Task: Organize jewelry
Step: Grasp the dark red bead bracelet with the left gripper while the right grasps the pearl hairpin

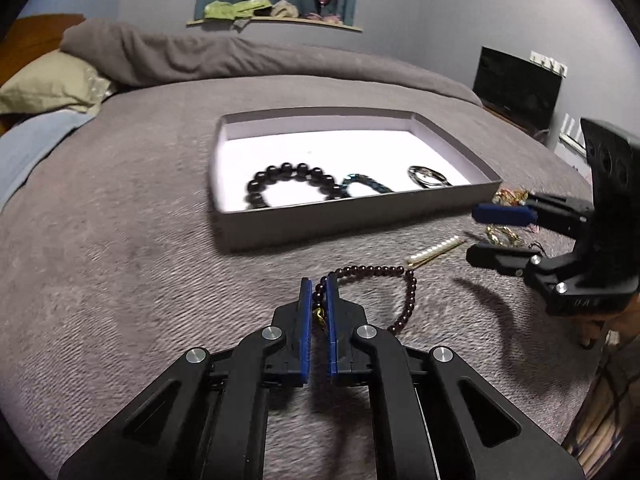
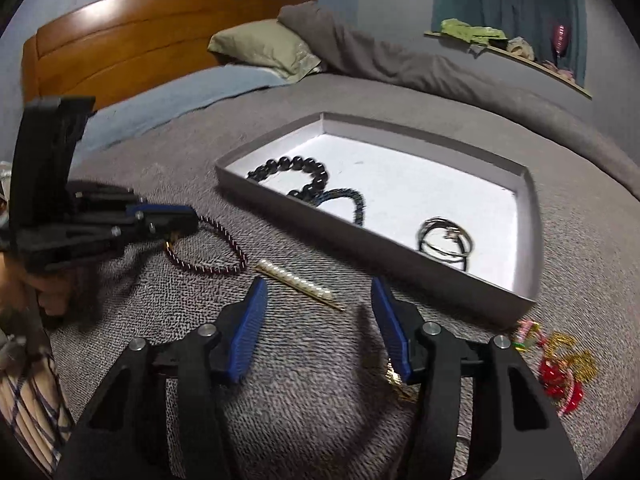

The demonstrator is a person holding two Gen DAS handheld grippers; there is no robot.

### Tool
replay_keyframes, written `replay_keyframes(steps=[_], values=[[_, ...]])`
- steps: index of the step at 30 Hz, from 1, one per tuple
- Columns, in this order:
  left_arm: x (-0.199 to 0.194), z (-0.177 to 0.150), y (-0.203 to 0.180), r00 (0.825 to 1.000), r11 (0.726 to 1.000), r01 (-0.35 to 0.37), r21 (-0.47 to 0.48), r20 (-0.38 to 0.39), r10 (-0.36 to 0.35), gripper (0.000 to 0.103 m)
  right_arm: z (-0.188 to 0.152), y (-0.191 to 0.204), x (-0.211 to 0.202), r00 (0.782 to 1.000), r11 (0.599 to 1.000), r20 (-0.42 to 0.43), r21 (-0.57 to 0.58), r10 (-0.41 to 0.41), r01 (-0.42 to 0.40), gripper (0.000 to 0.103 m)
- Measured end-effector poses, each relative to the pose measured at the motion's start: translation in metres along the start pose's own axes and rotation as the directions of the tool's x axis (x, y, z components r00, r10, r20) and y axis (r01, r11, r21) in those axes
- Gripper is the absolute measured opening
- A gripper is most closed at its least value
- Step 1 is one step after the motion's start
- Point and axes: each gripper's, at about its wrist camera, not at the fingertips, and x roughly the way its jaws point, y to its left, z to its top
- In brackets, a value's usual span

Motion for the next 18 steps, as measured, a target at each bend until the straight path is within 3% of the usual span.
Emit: replay_keyframes(steps=[6,9,12,14,18], values=[[-0.001,-0.005,0.008,1.0,0.999,0.021,-0.025,-0.016,-0.022,0.008,0.008,0.009,0.019,0.999,0.998,-0.046,-0.067,-0.005,0.002,0.048],[0.002,-0.006,0.007,0.999,0.999,0.027,-0.024,-0.026,-0.028,0.016,0.009,0.012,0.027,0.998,0.995,-0.07,-0.095,-0.004,-0.003,0.045],[0.008,-0.006,0.009,0.999,0.999,0.027,-0.036,-0.047,-0.029,0.021,0.007,0.015,0.031,0.996,0.993,-0.092,-0.118,0.006,-0.017,0.033],[0.011,-0.005,0.011,0.998,0.998,0.034,-0.054,-0.058,-0.037,0.023,0.006,0.017,0.031,0.995,0.991,-0.102,-0.129,0.013,-0.026,0.02],[0.019,-0.005,0.012,0.994,0.996,0.052,-0.068,-0.094,-0.058,0.023,0.003,0.023,0.028,0.994,0.989,-0.109,-0.14,0.025,-0.04,0.008]])
